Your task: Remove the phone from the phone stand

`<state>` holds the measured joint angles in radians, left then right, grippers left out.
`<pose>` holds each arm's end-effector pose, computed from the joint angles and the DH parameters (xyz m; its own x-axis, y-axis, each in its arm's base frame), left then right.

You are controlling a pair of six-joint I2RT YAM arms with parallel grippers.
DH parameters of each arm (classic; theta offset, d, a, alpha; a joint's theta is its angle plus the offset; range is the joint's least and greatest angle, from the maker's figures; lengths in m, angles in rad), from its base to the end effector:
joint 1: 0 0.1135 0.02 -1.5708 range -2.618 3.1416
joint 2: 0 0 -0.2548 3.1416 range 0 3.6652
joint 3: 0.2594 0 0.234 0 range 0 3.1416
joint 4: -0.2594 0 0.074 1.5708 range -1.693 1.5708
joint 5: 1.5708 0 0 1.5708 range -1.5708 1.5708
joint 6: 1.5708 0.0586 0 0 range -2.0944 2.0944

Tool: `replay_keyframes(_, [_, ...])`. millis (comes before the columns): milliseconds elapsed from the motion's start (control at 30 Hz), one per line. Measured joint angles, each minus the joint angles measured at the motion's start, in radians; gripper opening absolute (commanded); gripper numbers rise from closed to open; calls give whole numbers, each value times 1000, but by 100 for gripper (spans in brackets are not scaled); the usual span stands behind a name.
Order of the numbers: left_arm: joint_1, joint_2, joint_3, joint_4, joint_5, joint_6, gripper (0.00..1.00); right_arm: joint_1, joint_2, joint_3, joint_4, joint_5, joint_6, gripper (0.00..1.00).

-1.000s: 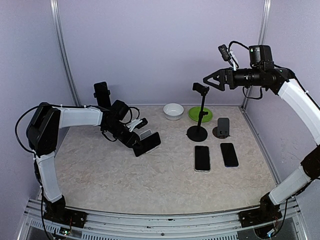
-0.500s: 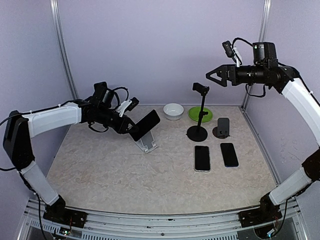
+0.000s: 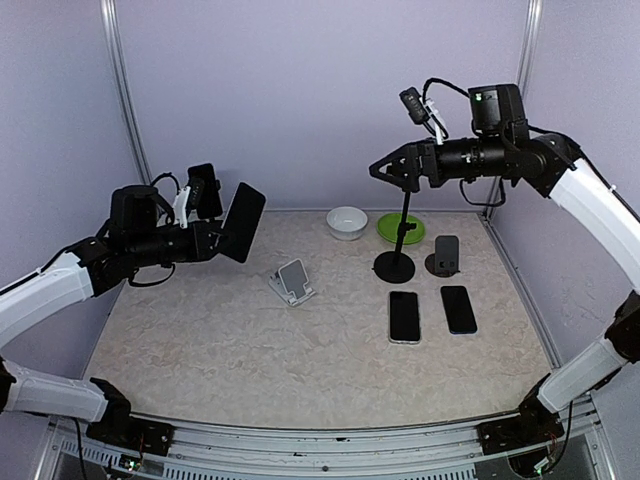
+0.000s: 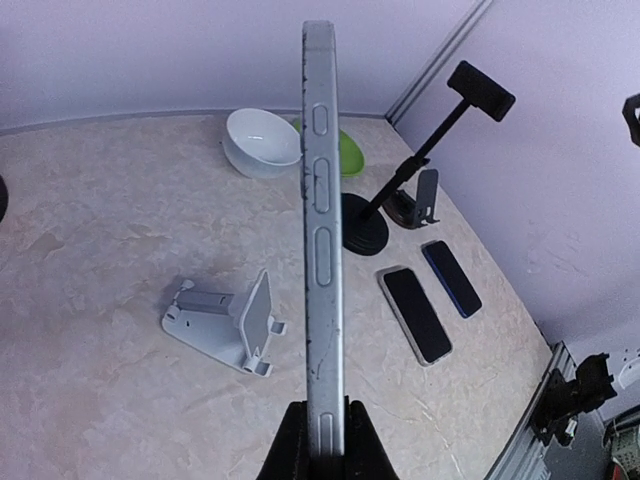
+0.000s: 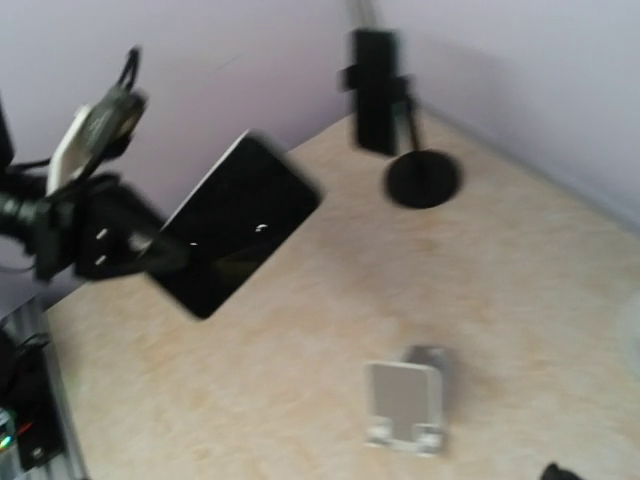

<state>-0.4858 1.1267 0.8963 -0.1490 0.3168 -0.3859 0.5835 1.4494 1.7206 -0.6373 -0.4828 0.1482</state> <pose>0.2257 -0.1398 0.3023 -0.5667 -0.1052 -0.8172 0.5249 0.7184 -0.4565 0.2425 0.1927 0.4398 -0.4209 -0.1212 -0.8990 -0.7963 0.5240 0.3022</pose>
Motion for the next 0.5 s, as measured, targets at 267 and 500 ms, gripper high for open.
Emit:
replay_keyframes(267, [4,-92,-31,-11,-116,-147,0,169,122,-34,76,96,41,96])
replay_keyframes(500, [14,-93,-32,-14,-185,-232,0,195,282,-116,158,166,86,97])
